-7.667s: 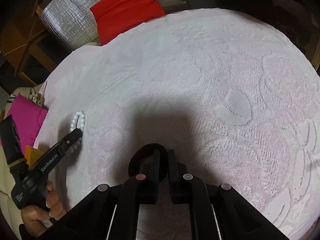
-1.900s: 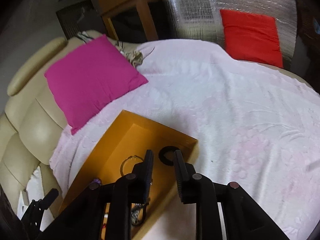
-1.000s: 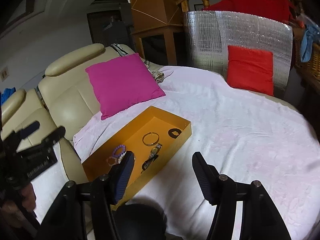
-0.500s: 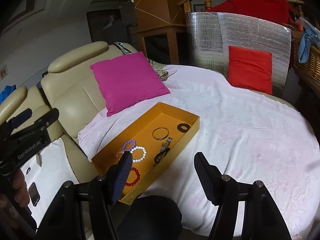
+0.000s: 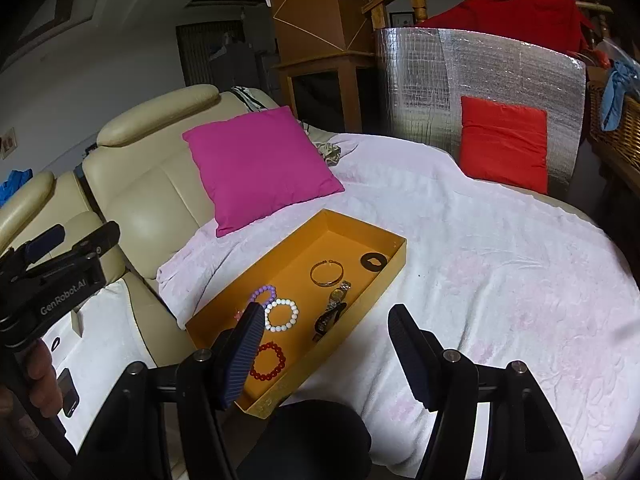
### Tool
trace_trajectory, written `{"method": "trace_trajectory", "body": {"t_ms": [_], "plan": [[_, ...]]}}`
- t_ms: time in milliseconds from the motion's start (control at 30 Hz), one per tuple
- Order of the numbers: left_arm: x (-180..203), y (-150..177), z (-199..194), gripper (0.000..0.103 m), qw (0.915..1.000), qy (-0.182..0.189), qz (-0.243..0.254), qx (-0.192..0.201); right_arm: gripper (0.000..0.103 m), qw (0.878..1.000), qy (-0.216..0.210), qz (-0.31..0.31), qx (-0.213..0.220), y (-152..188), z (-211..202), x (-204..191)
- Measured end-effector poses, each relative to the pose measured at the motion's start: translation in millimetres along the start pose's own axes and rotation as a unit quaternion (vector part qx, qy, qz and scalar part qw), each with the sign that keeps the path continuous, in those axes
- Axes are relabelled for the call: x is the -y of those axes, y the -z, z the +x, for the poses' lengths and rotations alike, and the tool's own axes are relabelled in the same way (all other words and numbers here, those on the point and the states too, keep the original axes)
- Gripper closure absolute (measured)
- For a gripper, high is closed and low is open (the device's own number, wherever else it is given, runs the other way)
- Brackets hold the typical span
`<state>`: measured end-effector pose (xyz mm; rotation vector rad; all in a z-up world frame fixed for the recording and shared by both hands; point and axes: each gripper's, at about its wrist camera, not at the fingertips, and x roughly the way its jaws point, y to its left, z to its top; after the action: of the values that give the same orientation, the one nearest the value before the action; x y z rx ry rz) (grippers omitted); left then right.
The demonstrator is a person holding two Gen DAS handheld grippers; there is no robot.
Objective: Organize jewelry
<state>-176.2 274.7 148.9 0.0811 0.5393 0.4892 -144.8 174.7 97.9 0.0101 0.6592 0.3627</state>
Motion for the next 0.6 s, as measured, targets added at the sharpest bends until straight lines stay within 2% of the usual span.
{"method": "trace_trajectory", "body": {"t_ms": [600], "plan": [[-0.7, 1.4, 3.1, 0.018, 1.0, -0.003, -0.001, -0.001, 0.035, 1.0, -0.003, 0.014, 0.007, -1.7, -1.6, 6.6]]}}
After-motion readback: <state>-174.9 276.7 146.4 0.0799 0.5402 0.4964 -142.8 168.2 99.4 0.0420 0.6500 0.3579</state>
